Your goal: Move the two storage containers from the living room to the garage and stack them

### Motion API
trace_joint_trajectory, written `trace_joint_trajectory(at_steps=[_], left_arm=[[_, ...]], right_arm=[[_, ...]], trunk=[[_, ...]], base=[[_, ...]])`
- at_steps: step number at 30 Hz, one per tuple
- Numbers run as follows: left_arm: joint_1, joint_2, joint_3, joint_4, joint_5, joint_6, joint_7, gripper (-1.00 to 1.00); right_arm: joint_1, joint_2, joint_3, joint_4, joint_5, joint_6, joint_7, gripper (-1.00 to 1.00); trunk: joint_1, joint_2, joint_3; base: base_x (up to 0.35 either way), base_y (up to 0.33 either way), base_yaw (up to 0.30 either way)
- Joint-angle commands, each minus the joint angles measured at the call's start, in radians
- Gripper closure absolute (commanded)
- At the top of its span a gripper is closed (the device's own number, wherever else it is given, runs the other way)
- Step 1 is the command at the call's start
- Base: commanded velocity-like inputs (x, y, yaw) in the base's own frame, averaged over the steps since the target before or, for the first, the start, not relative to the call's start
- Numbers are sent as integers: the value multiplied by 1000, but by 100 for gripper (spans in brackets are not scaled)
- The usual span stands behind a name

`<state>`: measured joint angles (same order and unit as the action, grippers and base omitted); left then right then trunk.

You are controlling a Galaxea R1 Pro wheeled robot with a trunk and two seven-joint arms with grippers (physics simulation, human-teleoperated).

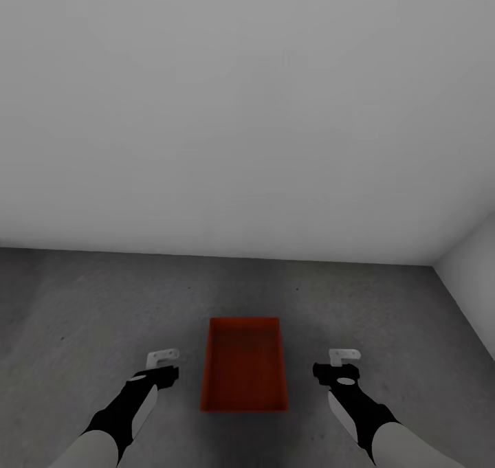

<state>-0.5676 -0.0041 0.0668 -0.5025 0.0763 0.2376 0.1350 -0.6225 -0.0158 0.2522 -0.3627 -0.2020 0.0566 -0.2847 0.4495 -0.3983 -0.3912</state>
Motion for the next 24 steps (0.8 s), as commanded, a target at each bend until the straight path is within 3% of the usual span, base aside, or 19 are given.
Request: trace_joint_trajectory(at_steps=[1,15,24], left_arm=[[0,0,1,-3,8,6,3,-100],[0,-6,1,-16,8,5,11,-100],[0,-6,1,-3,10,5,11,-100]], right_arm=[[0,-1,9,-2,-8,6,-7,-100],[0,0,9,-2,-8,1,-8,-100],[0,0,9,-2,-8,-3,-8,-100]], trunk=[[1,-2,-2],[1,-2,-2],[1,-2,-2]], base=[[0,0,0],[-7,0,0],[-281,0,0]])
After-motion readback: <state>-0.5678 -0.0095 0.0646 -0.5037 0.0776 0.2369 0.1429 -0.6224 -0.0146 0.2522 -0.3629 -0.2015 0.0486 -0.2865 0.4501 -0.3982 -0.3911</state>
